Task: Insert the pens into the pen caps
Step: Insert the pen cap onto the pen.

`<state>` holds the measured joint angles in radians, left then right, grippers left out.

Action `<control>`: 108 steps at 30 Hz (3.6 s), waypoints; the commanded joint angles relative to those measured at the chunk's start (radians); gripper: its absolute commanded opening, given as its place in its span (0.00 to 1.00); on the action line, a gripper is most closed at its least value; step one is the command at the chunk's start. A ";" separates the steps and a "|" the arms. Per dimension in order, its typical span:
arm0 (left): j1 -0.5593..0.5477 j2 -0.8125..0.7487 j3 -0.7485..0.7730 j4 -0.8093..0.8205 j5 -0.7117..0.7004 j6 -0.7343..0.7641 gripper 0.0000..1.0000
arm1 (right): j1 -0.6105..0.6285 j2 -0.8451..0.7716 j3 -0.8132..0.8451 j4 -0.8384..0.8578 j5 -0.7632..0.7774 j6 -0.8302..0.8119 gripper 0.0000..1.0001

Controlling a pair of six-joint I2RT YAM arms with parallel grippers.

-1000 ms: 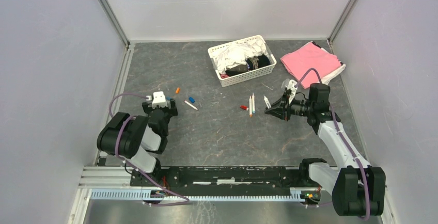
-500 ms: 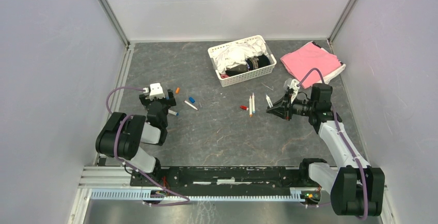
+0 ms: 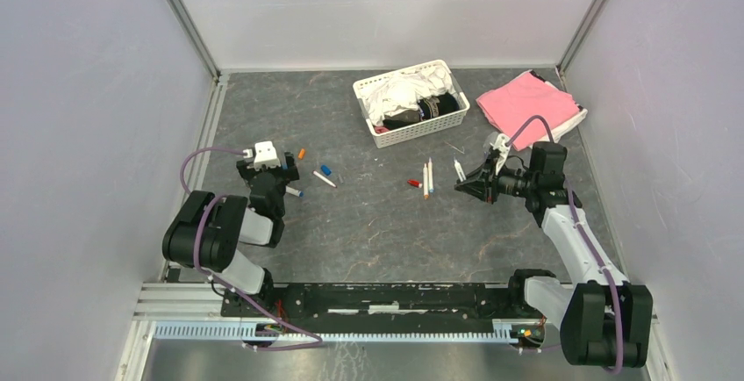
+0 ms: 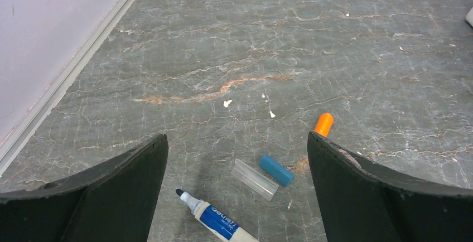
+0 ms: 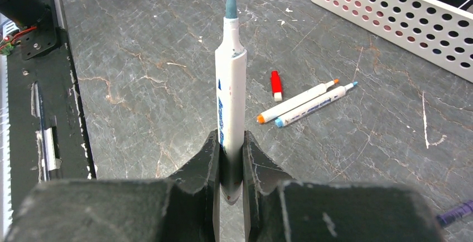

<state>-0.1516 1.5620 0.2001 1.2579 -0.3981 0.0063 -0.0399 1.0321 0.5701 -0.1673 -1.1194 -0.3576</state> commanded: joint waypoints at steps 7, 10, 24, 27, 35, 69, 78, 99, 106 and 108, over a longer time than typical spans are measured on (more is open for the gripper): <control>0.004 -0.014 0.005 0.018 -0.012 -0.003 1.00 | 0.065 -0.056 0.021 0.098 0.230 -0.024 0.00; 0.004 -0.014 0.005 0.018 -0.012 -0.003 1.00 | 0.102 -0.033 0.031 0.084 0.230 -0.032 0.00; 0.004 -0.014 0.005 0.018 -0.012 -0.003 1.00 | 0.107 -0.049 0.030 0.052 0.241 -0.068 0.00; 0.004 -0.014 0.005 0.018 -0.012 -0.003 1.00 | 0.135 -0.048 0.035 0.042 0.292 -0.094 0.00; 0.004 -0.014 0.005 0.018 -0.012 -0.002 1.00 | 0.163 -0.023 0.040 0.028 0.313 -0.113 0.00; 0.004 -0.014 0.005 0.018 -0.012 -0.003 1.00 | 0.182 0.000 0.055 0.000 0.285 -0.120 0.00; 0.005 -0.014 0.005 0.018 -0.012 -0.003 1.00 | 0.182 -0.025 0.046 -0.003 0.301 -0.129 0.00; 0.004 -0.014 0.005 0.018 -0.012 -0.003 1.00 | 0.183 -0.021 0.051 -0.014 0.263 -0.127 0.00; 0.004 -0.014 0.005 0.018 -0.012 -0.003 1.00 | 0.185 -0.020 0.049 -0.019 0.256 -0.132 0.00; 0.005 -0.014 0.005 0.018 -0.012 -0.002 1.00 | 0.184 -0.024 0.045 -0.018 0.254 -0.132 0.00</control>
<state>-0.1516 1.5620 0.2001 1.2575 -0.3981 0.0063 0.1379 1.0237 0.5850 -0.2008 -0.8375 -0.4767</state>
